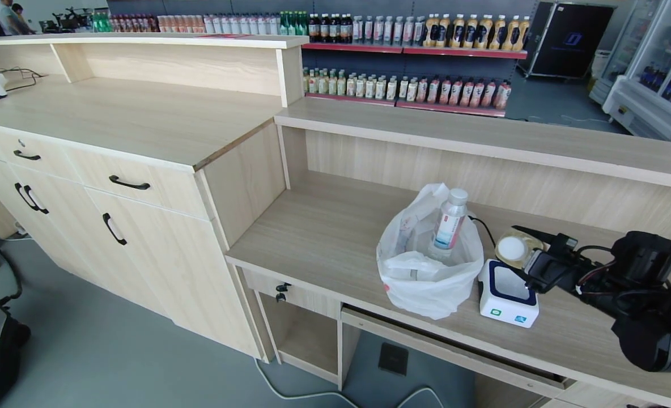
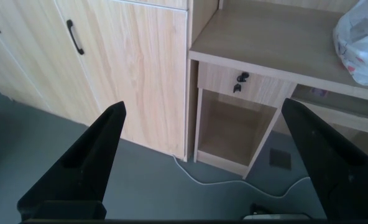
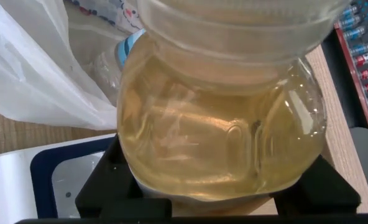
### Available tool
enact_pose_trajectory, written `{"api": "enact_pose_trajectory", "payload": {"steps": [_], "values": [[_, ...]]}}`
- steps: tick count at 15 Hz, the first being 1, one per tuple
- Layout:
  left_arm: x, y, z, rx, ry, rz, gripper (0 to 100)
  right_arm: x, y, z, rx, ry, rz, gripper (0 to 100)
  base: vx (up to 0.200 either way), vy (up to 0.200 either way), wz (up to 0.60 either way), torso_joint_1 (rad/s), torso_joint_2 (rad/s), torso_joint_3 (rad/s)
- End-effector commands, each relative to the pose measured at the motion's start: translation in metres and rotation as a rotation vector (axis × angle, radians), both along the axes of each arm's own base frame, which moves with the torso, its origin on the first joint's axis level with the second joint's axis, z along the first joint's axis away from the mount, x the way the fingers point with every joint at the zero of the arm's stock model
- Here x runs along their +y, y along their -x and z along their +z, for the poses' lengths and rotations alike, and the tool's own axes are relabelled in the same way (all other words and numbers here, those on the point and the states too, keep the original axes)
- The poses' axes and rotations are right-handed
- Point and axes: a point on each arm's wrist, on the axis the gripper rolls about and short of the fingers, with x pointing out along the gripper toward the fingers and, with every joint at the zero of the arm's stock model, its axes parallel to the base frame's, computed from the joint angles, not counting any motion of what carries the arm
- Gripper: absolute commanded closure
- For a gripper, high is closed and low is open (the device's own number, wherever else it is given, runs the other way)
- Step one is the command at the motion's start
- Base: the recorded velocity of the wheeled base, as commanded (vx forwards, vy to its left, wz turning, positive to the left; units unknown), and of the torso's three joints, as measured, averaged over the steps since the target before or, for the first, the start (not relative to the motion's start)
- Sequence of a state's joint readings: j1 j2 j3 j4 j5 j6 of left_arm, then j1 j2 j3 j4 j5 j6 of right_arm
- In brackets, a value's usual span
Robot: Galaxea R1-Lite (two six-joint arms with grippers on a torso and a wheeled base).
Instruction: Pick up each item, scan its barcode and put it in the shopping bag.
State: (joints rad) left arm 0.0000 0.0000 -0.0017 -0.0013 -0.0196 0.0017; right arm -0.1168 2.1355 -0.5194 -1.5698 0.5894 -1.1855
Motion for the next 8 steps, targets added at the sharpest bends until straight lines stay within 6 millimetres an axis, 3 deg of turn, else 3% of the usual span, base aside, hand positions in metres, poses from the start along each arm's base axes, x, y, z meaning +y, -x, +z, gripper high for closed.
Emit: {"api": "enact_pose_trajectory", "payload": {"steps": [1, 8], "values": [[0.000, 0.000, 0.000, 0.000, 0.000, 0.000, 0, 0.001, -0.002, -0.009, 0.024, -0.003, 0.003, 100, 0.000, 0.000, 0.00, 0.000, 0.00, 0.000], [0.000, 0.000, 0.000, 0.000, 0.000, 0.000, 0, 0.000, -0.015, -0.016, 0.018, -0.006, 0.004, 100, 0.000, 0.000, 0.00, 0.000, 0.00, 0.000]]}}
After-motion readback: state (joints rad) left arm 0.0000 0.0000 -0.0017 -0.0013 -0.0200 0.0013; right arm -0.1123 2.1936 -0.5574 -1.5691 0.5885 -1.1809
